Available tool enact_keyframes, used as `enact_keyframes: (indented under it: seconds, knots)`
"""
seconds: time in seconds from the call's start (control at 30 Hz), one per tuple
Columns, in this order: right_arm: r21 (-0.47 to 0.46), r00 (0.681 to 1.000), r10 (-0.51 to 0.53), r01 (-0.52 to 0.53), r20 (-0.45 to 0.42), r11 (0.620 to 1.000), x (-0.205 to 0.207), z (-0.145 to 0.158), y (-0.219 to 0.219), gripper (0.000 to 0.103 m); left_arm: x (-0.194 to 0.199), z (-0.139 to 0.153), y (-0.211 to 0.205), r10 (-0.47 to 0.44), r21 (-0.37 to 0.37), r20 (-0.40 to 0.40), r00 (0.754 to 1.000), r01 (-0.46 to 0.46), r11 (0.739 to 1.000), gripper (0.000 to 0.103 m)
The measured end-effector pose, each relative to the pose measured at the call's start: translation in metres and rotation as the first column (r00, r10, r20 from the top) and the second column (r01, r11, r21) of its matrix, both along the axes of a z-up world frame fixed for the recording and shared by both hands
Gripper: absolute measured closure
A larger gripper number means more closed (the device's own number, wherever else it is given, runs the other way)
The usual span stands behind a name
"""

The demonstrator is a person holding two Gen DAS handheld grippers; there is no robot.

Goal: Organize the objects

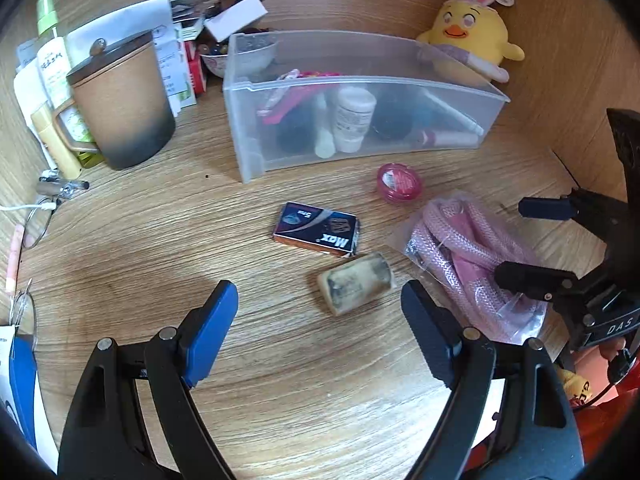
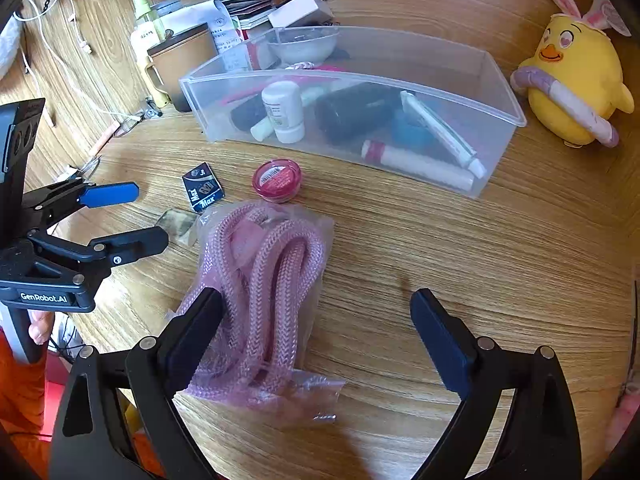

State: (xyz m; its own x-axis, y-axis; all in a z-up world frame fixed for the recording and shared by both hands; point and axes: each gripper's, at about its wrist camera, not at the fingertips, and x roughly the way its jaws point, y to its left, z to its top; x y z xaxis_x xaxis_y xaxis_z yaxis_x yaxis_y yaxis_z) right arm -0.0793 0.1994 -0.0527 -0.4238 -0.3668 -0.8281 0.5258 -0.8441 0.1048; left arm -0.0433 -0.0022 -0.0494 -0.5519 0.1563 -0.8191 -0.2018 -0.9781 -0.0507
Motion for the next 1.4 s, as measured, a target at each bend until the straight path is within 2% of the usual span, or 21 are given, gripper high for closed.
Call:
enact_keyframes:
  seconds: [0.1, 0.2, 0.3, 0.37, 0.4, 0.5, 0.67, 0.73, 0.83, 0.97, 1.1, 1.4]
  knots:
    - [-0.032, 1.0, 0.006, -0.005, 0.009, 0.999, -0.002, 0.008, 0.003, 0.009, -0.002, -0.005, 0.009, -0.012, -0.028, 0.005, 1.0, 0.012, 1.0, 0.019]
    - [-0.06, 0.999, 0.034, -0.034, 0.012, 0.998, 0.001, 0.012, -0.005, 0.009, -0.004, -0.009, 0.012, 0.001, -0.044, 0.002, 1.0, 0.0, 0.999, 0.026]
    - [-0.041, 0.998, 0.064, -0.063, 0.001, 0.997, 0.006, 0.008, -0.016, 0.009, 0.0, -0.006, 0.012, 0.012, -0.045, -0.01, 1.0, -0.012, 0.999, 0.043]
    - [-0.032, 0.997, 0.075, -0.075, 0.015, 0.997, 0.008, 0.003, -0.023, 0.009, 0.005, -0.004, 0.008, 0.017, -0.044, -0.019, 1.0, -0.018, 0.999, 0.059]
    - [-0.031, 0.997, 0.077, -0.076, 0.024, 0.997, 0.007, 0.0, -0.027, 0.009, 0.007, -0.004, 0.007, 0.023, -0.045, -0.022, 0.999, -0.024, 0.999, 0.062]
    - [-0.017, 0.995, 0.084, -0.083, 0.048, 0.996, 0.004, -0.008, -0.037, 0.007, 0.011, -0.004, 0.0, 0.048, -0.028, -0.028, 0.998, -0.048, 0.998, 0.062]
    - [0.053, 0.995, 0.101, -0.099, -0.026, 0.994, 0.01, -0.012, -0.047, 0.009, 0.014, -0.002, -0.009, 0.077, 0.007, -0.044, 0.996, -0.077, 0.997, 0.062]
    - [0.084, 0.99, 0.121, -0.115, -0.071, 0.99, 0.014, -0.013, -0.051, 0.025, 0.014, 0.001, -0.01, 0.085, 0.018, -0.053, 0.995, -0.084, 0.996, 0.062]
    - [0.072, 0.988, 0.128, -0.122, -0.083, 0.99, 0.016, -0.011, -0.049, 0.04, 0.014, 0.008, -0.012, 0.09, 0.033, -0.073, 0.993, -0.088, 0.996, 0.062]
    - [0.039, 0.991, 0.114, -0.111, -0.073, 0.993, 0.016, -0.007, -0.042, 0.045, 0.015, 0.018, -0.011, 0.086, 0.039, -0.108, 0.99, -0.082, 0.996, 0.062]
    - [0.001, 0.992, 0.087, -0.088, -0.089, 0.996, 0.018, 0.007, -0.025, 0.056, 0.015, 0.031, -0.009, 0.079, 0.046, -0.149, 0.986, -0.073, 0.996, 0.062]
    - [-0.03, 0.987, 0.03, -0.036, -0.157, 0.999, 0.011, 0.033, -0.005, 0.057, 0.001, 0.058, -0.003, 0.076, 0.043, -0.228, 0.971, -0.068, 0.997, 0.062]
